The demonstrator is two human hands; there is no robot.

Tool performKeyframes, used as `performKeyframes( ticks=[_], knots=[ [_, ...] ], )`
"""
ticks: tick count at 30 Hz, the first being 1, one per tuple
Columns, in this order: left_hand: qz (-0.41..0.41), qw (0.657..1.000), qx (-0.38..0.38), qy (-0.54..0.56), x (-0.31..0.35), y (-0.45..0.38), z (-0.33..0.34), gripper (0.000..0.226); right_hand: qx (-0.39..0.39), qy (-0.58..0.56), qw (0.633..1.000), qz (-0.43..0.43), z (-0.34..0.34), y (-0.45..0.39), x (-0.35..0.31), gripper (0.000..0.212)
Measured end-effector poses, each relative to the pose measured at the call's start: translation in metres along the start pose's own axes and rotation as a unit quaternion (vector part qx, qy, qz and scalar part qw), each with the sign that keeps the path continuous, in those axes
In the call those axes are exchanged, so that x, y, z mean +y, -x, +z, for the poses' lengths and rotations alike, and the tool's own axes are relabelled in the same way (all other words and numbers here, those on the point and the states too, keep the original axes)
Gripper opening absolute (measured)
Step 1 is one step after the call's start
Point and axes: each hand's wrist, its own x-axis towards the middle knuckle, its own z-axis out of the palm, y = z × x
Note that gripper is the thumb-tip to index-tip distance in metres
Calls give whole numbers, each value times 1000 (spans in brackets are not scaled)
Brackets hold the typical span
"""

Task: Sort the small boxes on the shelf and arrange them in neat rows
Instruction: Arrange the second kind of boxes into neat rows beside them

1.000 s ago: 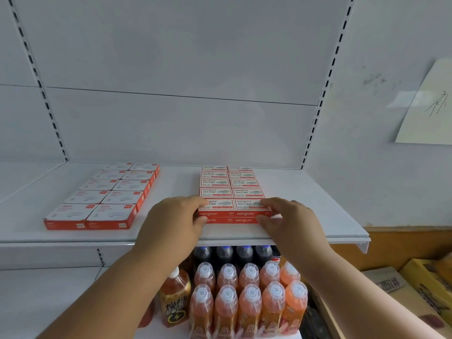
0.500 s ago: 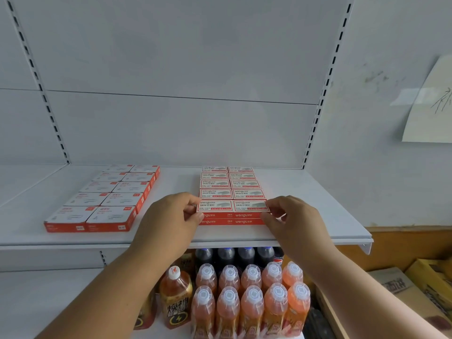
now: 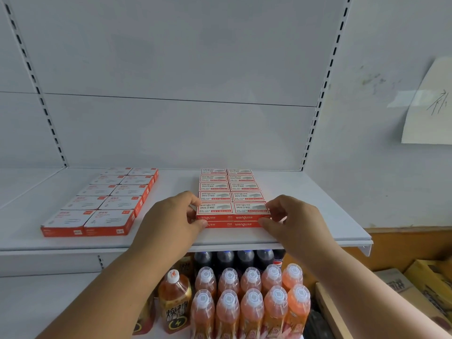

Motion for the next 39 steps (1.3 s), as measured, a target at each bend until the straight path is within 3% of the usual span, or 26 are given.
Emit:
performKeyframes(
  ticks=[14, 18, 23, 35, 39],
  knots=[
    [74, 996, 11, -50, -5, 3, -1, 38, 31, 36, 998, -40, 6, 2, 5, 19],
    [123, 984, 51, -121, -7, 5, 0, 58, 33, 85, 990, -107, 6, 3, 11, 41],
    [192, 975, 62, -95, -5, 0, 9, 45, 36, 107, 975, -192, 6, -5, 13, 28],
    [198, 977, 41, -69, -1, -10, 8, 42, 27, 90, 977, -190, 9, -6, 12, 26],
    [150, 989, 20, -10, -3, -16, -2, 48, 44, -22, 993, -103, 3, -13, 5, 29]
  ],
)
